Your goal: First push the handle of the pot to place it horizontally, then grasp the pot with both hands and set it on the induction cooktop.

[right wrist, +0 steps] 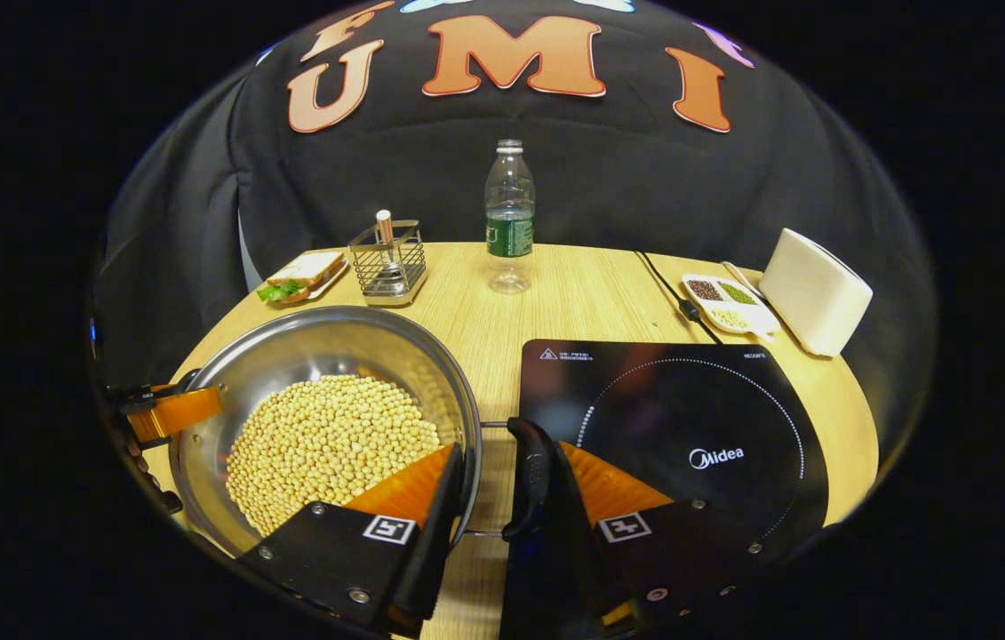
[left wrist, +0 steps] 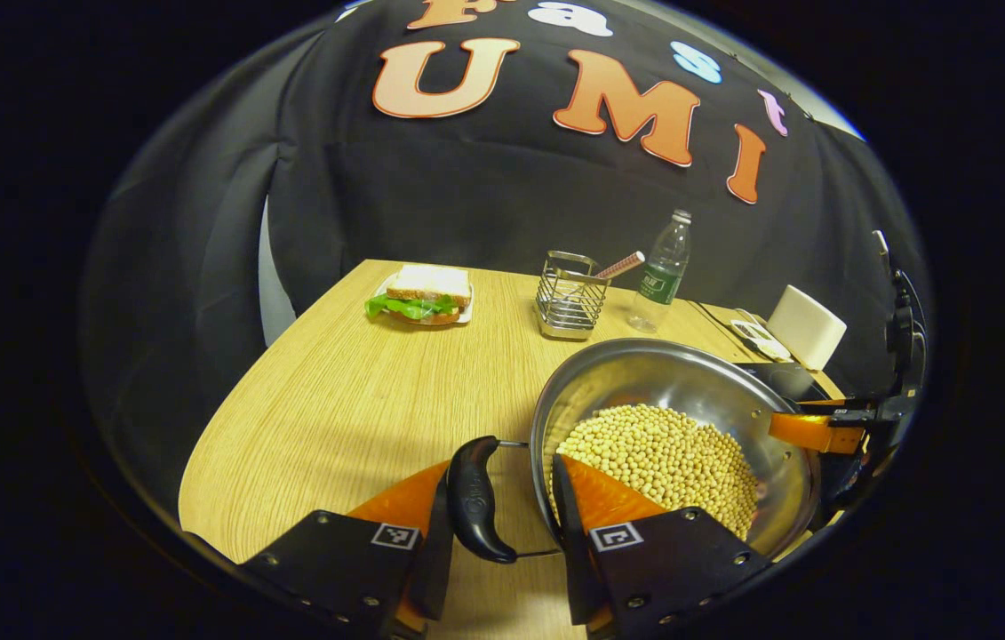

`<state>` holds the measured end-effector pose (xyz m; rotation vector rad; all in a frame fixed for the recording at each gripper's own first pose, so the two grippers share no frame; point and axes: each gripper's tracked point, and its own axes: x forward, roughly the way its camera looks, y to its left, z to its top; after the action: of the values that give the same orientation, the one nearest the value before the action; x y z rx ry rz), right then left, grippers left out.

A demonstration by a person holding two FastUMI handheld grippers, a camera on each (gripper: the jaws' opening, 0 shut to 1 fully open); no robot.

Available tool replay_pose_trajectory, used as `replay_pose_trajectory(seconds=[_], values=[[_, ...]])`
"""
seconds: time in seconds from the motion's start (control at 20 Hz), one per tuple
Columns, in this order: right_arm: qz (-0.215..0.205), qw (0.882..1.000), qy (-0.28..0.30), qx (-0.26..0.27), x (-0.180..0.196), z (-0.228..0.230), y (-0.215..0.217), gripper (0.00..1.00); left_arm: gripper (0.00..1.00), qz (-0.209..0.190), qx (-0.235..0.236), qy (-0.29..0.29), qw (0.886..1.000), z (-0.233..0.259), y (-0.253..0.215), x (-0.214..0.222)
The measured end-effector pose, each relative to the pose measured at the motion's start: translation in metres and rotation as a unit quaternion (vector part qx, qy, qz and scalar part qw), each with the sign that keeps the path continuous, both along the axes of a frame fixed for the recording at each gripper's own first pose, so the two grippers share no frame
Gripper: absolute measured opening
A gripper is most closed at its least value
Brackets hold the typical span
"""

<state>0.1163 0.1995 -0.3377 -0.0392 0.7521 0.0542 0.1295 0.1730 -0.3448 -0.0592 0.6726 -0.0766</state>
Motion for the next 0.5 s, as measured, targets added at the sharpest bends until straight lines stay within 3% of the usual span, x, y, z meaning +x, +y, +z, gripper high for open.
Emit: replay_pose_trajectory(seconds=[0.1,0.2,0.25,0.5], values=[[-0.004,1.000,0.009,0.015,-0.001,0.000,0.001,0.52,0.50,0.011,0.005,0.006,1.000,0.002,-0.001,-0.005],[0.002,1.000,0.009,0.020,-0.002,0.005,0.002,0.48,0.51,0.017,0.007,0.000,1.000,0.013,-0.001,-0.012],[0.005,1.000,0.005,0.024,-0.004,0.010,0.002,0.48,0.48,0.020,0.010,-0.007,1.000,0.019,0.000,-0.015],[0.008,0.999,-0.010,0.040,-0.016,0.034,-0.005,0.48,0.49,0.022,0.023,-0.027,0.999,0.049,-0.013,-0.025]])
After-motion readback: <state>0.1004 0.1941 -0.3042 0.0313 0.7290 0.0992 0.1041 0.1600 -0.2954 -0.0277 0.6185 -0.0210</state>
